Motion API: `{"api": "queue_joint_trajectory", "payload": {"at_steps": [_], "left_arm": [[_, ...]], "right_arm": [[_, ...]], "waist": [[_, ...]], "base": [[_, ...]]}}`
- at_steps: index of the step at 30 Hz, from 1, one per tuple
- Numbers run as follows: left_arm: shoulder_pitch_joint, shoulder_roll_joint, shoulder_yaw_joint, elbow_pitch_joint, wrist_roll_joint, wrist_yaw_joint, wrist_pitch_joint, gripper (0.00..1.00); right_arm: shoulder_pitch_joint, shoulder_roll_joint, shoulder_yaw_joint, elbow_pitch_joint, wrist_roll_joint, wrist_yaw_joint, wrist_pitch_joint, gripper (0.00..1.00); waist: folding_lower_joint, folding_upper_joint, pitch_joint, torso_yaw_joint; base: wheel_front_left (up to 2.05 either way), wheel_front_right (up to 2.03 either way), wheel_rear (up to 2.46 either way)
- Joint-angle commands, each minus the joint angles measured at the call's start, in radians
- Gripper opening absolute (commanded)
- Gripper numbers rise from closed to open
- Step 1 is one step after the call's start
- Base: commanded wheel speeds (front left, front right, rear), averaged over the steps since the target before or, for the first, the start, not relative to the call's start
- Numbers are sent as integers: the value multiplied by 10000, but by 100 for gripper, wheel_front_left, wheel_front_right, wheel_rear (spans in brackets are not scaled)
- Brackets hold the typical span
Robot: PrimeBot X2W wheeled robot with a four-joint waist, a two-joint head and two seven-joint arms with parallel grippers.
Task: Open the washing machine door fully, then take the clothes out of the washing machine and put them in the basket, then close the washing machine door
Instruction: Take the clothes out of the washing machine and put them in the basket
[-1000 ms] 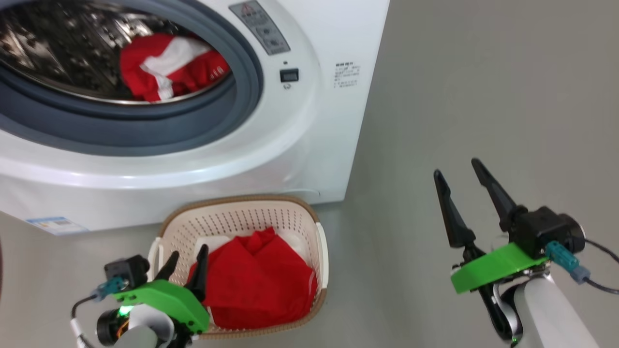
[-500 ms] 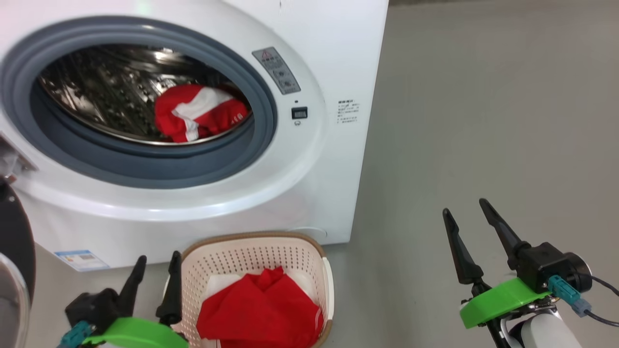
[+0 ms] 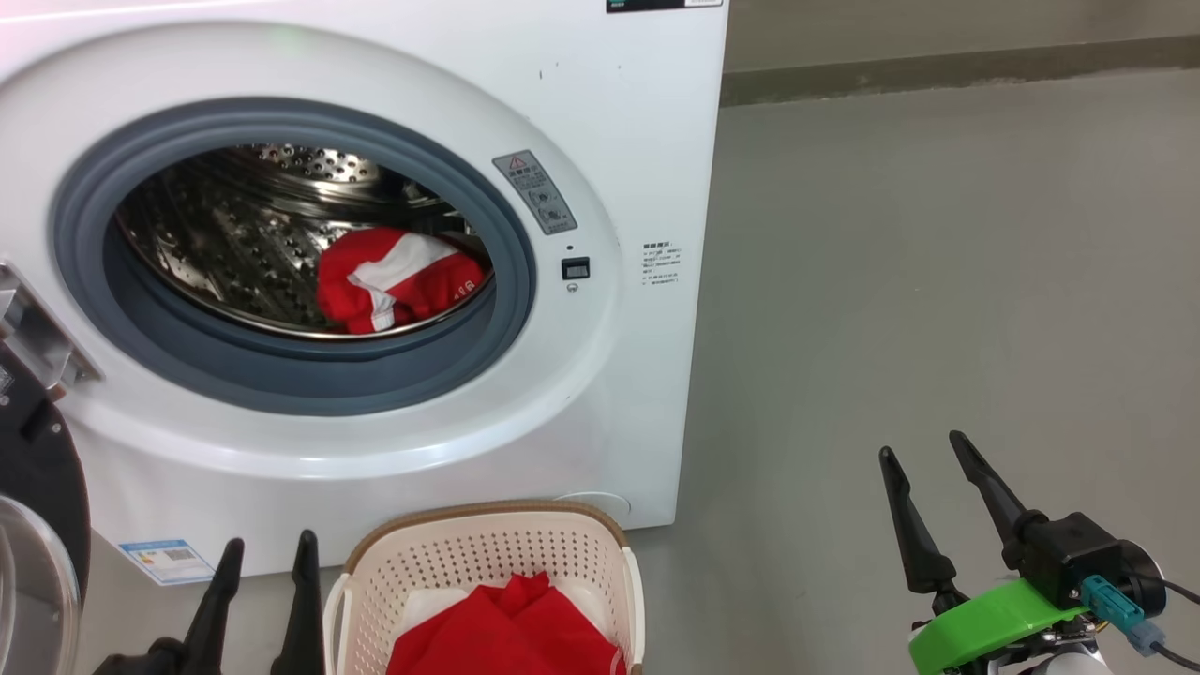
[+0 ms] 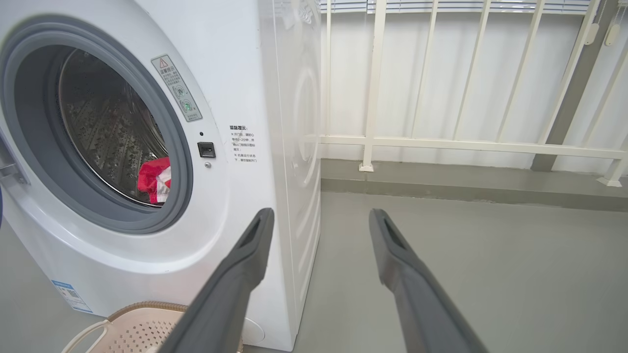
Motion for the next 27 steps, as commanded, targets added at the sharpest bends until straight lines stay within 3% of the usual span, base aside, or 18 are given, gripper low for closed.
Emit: {"api": "queue_joint_trajectory", "payload": {"at_steps": [1,27], "left_arm": [[-48,102,398,-350,150,-101,-120,100],[509,37,466,-582,356,48,-120,100]], "right_arm": [[-91,-8,151,-300,36,63,-63,100],[261,-7,153,-358,141,63,-63,100]], "waist": [[0,-1,-94,-18],[0,-1,-322,-89]], "base": [[0,0,0],[0,0,0]]}}
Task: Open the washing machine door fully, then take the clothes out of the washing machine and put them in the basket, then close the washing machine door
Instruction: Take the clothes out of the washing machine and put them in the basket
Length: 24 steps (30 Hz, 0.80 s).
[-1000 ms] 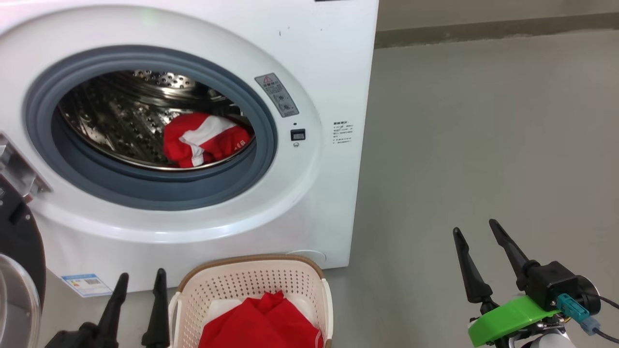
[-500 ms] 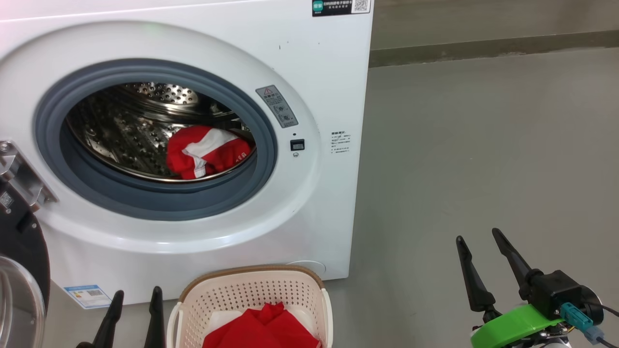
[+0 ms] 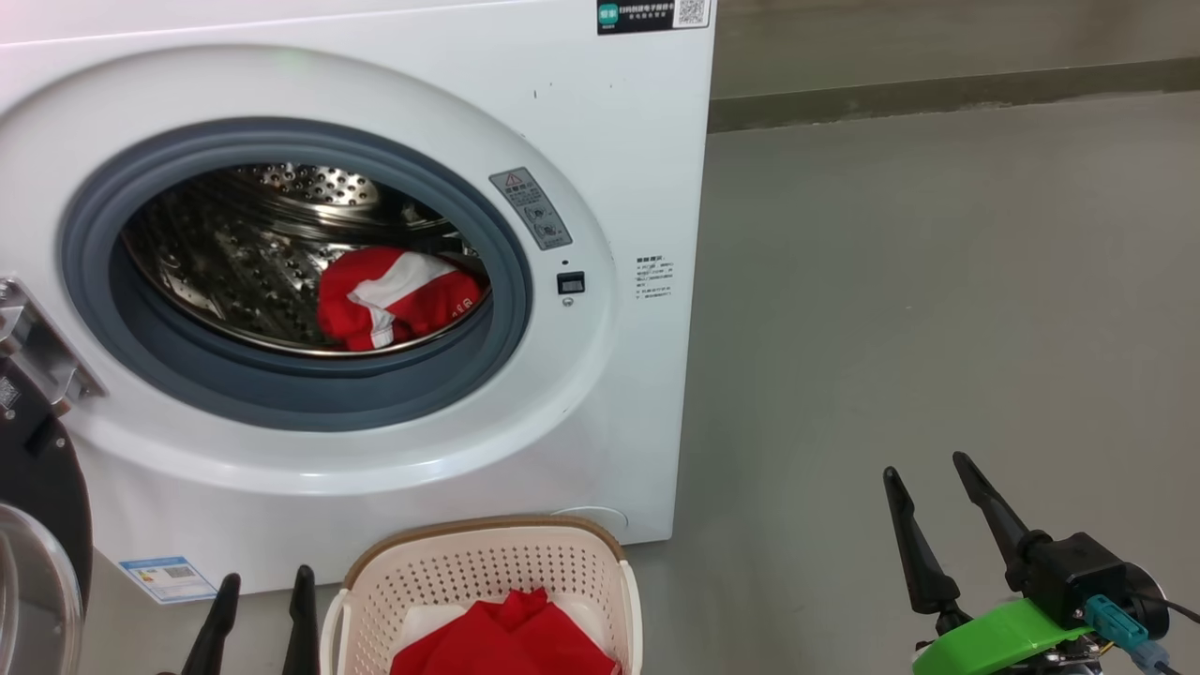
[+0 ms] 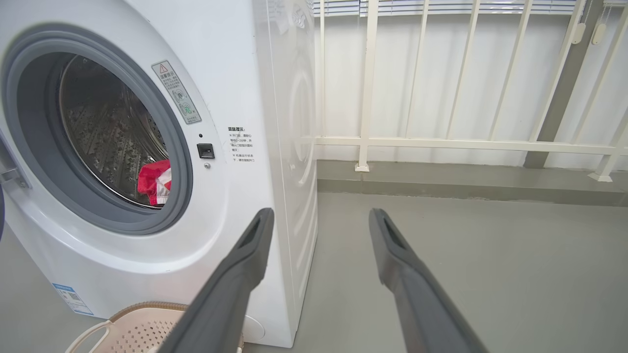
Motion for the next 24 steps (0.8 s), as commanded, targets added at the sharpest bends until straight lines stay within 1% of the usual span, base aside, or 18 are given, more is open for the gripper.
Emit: {"api": "queue_joint_trajectory", "payload": {"at_steps": [1,8,14,15,19,20,24], "left_arm": [[-224,53,293,-286,60,73,-120,100],[-438,66,197,-181,3,111,-71,100],[-1049,187,150,-28,-148,79,147,100],[-1355,240,185,89,-317,25,159,100],[-1960,433,132,359,-373,-44,200,100],[-2461,563,85,592,-387,-82,208,100],[-3575,749,46,1208,-514,-146,188,100]], "right_arm": [[-128,-36,211,-261,60,63,-63,100],[-193,-36,229,-257,9,63,-63,100],[-275,-36,230,-275,-67,63,-63,100],[-328,-50,297,-255,-72,63,-63,100],[-486,-107,366,-276,-72,63,-63,100],[-641,-149,365,-312,-64,63,-63,100],[-992,-179,377,-406,-81,63,-63,100]], "waist": [[0,0,18,-2],[0,0,157,22],[0,0,441,100],[0,0,604,129],[0,0,976,168],[0,0,1269,190],[0,0,1909,215]], "base": [[0,0,0],[0,0,0],[0,0,0],[0,0,0],[0,0,0],[0,0,0],[0,0,0]]}}
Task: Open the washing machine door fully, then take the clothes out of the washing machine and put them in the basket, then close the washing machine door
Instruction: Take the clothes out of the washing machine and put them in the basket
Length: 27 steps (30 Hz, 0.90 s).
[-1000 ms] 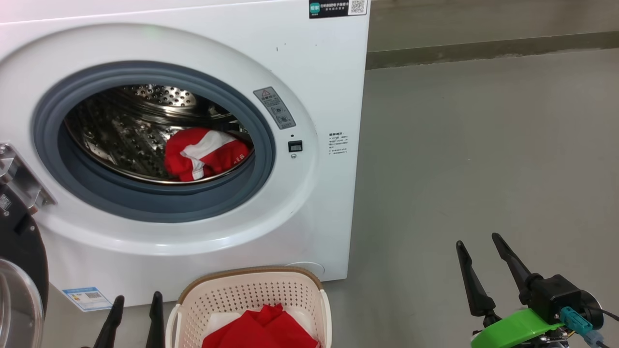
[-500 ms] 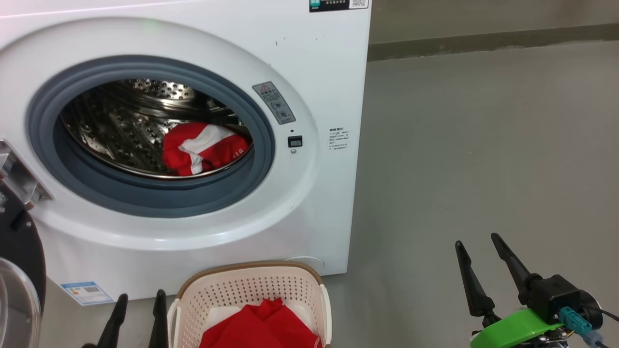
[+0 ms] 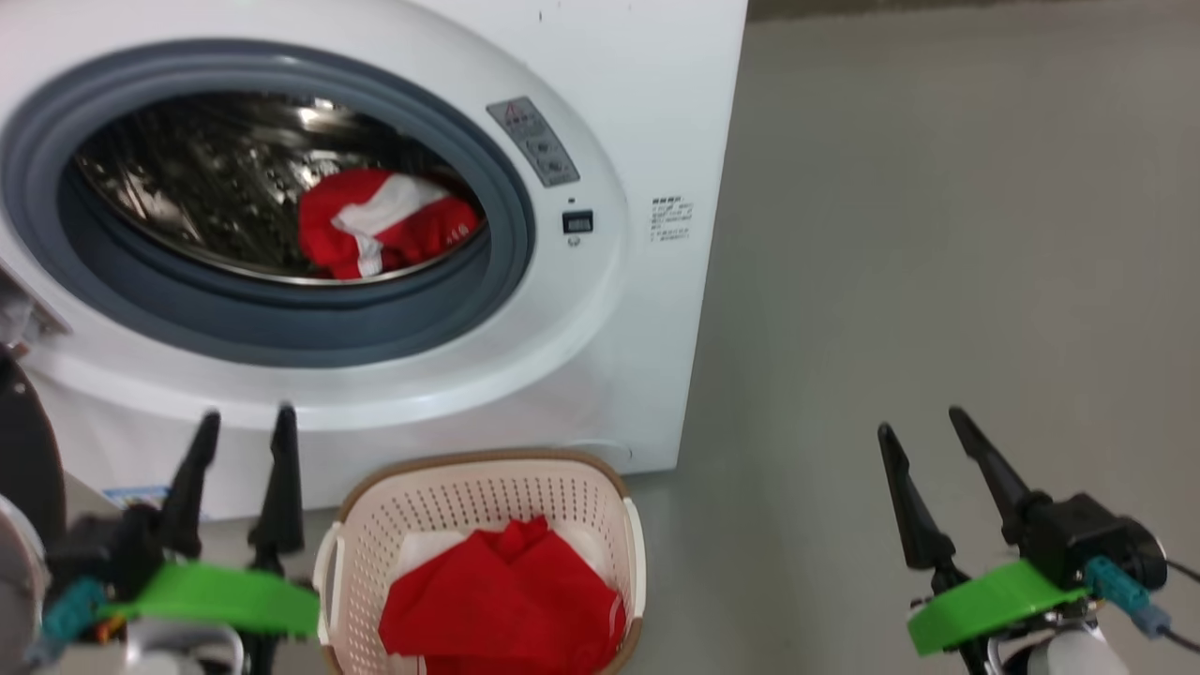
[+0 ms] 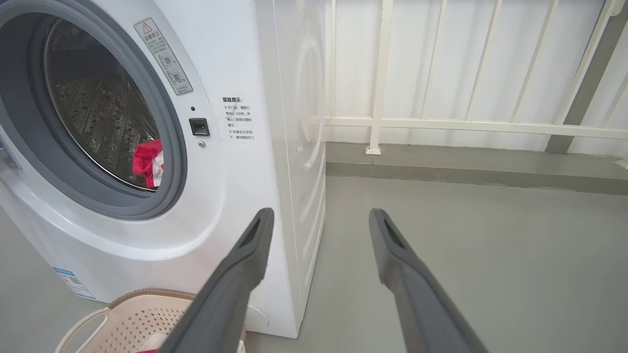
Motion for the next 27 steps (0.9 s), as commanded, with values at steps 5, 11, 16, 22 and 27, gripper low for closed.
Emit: {"api": "queue_joint_trajectory", "payload": {"at_steps": [5,11,16,22,27], "left_arm": [[-2026,509,201,840,-327,-187,-110,100],[-3538,768,-59,2078,-464,-266,-205,100],[-4780,1042,-340,3115,-581,-303,-277,100],[-6213,1435,-623,4057,-879,-314,-315,100],[-7238,1787,-1040,4772,-1054,-316,-323,100]], "right_arm": [[-850,-129,248,-375,-94,63,-63,100],[-1243,-149,339,-458,-104,63,-63,100],[-1478,-150,372,-526,-89,63,-63,100],[-1788,-145,469,-624,-87,63,-63,100],[-1982,-164,633,-645,-60,63,-63,100]], "waist": [[0,0,1395,85],[0,0,2111,12],[0,0,2727,-147],[0,0,3480,-386],[0,0,3999,-609]], "base": [[0,0,0],[0,0,0],[0,0,0],[0,0,0],[0,0,0]]}}
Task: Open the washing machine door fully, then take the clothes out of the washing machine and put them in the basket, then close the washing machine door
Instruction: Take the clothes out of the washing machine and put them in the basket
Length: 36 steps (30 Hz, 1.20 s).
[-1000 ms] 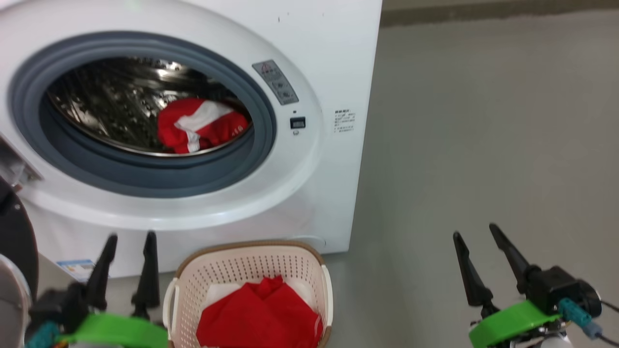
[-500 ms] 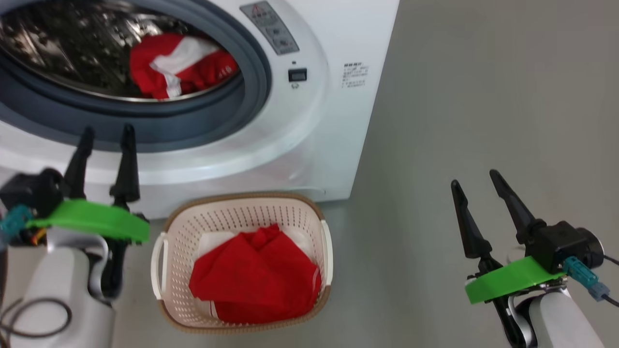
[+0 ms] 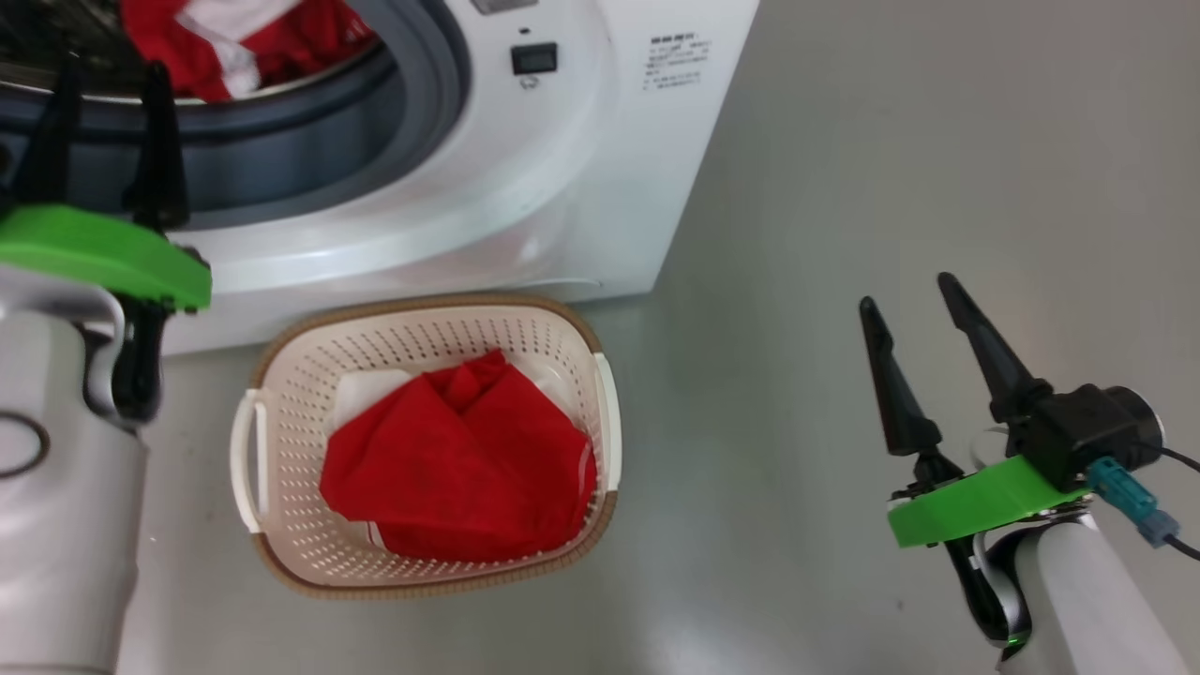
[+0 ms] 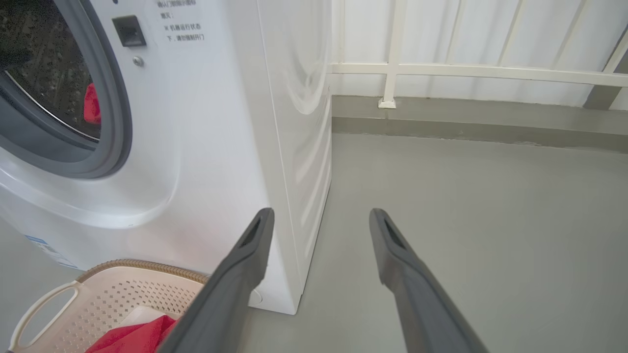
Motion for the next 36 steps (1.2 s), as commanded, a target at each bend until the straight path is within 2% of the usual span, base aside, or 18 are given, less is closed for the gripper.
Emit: {"api": "queue_joint_trajectory", "payload": {"at_steps": [1,14,23,29,30,31,32,33,36], "left_arm": [[-347,551,133,-46,-61,-52,-74,100],[-2761,1542,-911,2119,-1070,-53,53,100],[-3541,2112,-1094,3212,-1896,-53,483,100],[-3779,2409,-1557,3661,-1753,-53,791,100],[-3838,2450,-1652,3746,-1701,-53,851,93],[-3908,2499,-1773,3827,-1600,-53,884,52],[-3981,2544,-1887,3904,-1484,-53,867,29],[-4057,2547,-1932,3957,-1453,-53,819,0],[-4228,2500,-2031,4137,-1374,-43,642,0]], "right_arm": [[-97,-86,369,-233,-6,63,-63,100],[-750,-355,1314,-616,303,63,-63,100],[-979,-382,1685,-631,758,63,-63,100],[-1040,-336,1789,-578,978,63,-63,100],[-1050,-341,1806,-575,966,63,-63,100],[-1057,-343,1810,-574,951,63,-63,100],[-1061,-344,1808,-565,931,63,-63,100],[-1070,-343,1807,-551,906,63,-63,100],[-1103,-328,1774,-503,864,63,-63,100]], "waist": [[0,0,503,-293],[0,0,1577,-780],[0,0,1848,-1281],[0,0,1967,-1463],[0,0,1996,-1487],[0,0,2028,-1500],[0,0,2059,-1507],[0,0,2094,-1508],[0,0,2127,-1473]], "base": [[0,0,0],[0,0,0],[0,0,0],[0,0,0],[0,0,0],[0,0,0],[0,0,0],[0,0,0],[0,0,0]]}}
